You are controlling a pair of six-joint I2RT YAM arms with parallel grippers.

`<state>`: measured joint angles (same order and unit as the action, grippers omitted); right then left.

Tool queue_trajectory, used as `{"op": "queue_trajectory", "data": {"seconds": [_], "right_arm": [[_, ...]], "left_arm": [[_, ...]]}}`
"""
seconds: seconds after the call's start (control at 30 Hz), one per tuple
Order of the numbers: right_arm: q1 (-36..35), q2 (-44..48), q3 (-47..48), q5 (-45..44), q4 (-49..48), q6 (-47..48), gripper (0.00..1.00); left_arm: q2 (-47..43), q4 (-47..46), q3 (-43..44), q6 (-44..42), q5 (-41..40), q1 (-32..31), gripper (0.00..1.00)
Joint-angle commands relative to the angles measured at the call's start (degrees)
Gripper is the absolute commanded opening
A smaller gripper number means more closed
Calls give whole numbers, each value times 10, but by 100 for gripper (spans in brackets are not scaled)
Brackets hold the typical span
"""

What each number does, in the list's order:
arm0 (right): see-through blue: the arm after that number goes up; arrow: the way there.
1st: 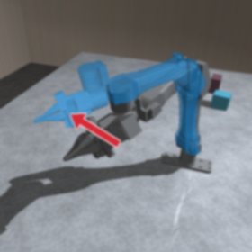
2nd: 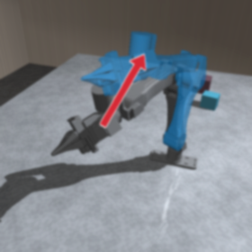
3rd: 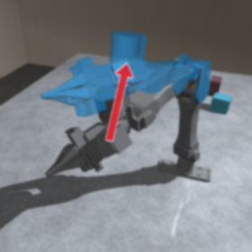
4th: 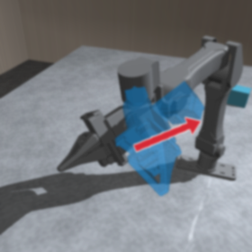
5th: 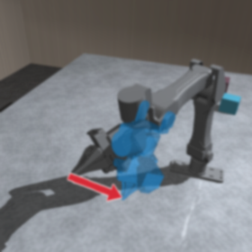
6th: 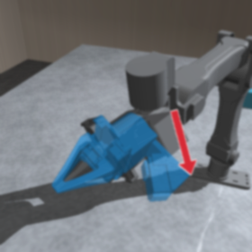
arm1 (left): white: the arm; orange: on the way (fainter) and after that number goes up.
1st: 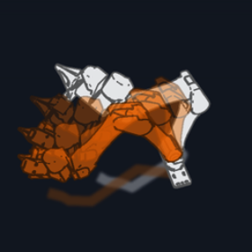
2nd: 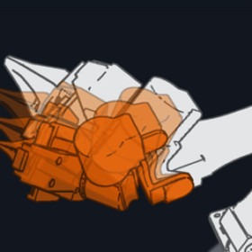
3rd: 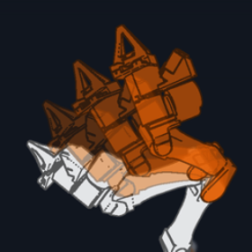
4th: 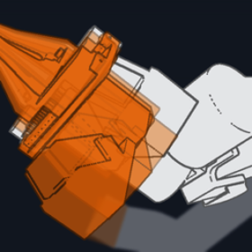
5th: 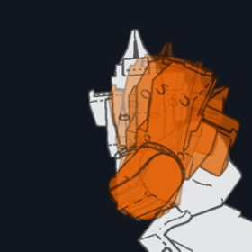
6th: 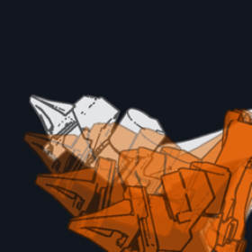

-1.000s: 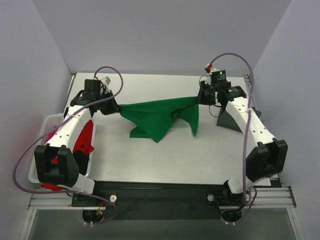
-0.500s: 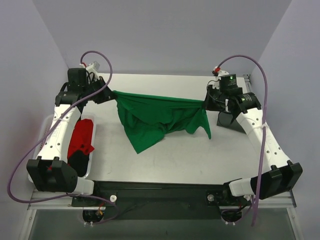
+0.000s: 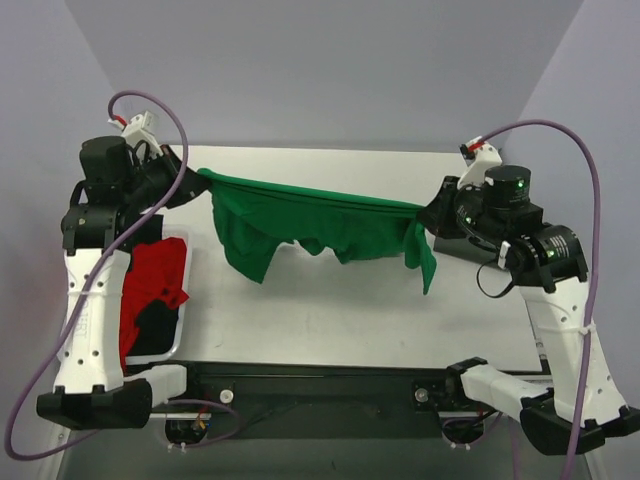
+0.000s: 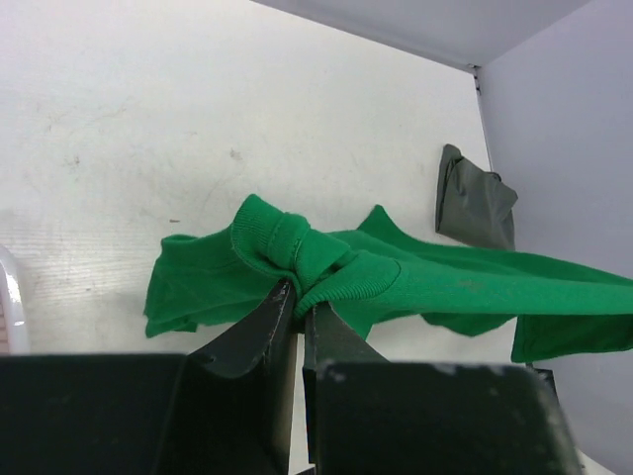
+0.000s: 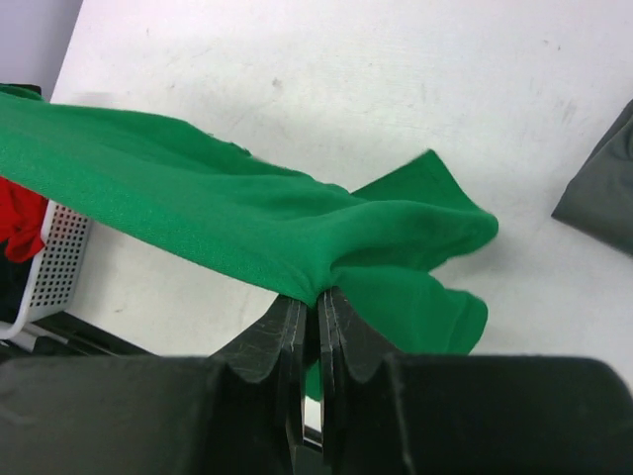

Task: Fold and stack the t-shirts
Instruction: Flatten out the tshirt

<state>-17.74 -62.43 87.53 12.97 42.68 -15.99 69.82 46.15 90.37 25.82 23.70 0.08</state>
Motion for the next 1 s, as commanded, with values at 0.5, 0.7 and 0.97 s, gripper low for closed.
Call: {"op": "queue_trajectory", "data": {"seconds": [0.5,0.7,0.97], "right_arm": [[91,-393,154,-56,-80,4,0],[91,-477,200,-31,-78,-23,71],[84,-411,72,8,-86,-27,75]], "left_arm": [[456,-175,292,41,-59,4,28],[397,-136,197,-3,-129,-40,67],[215,-95,-123,-39,-258,-139,48]]}}
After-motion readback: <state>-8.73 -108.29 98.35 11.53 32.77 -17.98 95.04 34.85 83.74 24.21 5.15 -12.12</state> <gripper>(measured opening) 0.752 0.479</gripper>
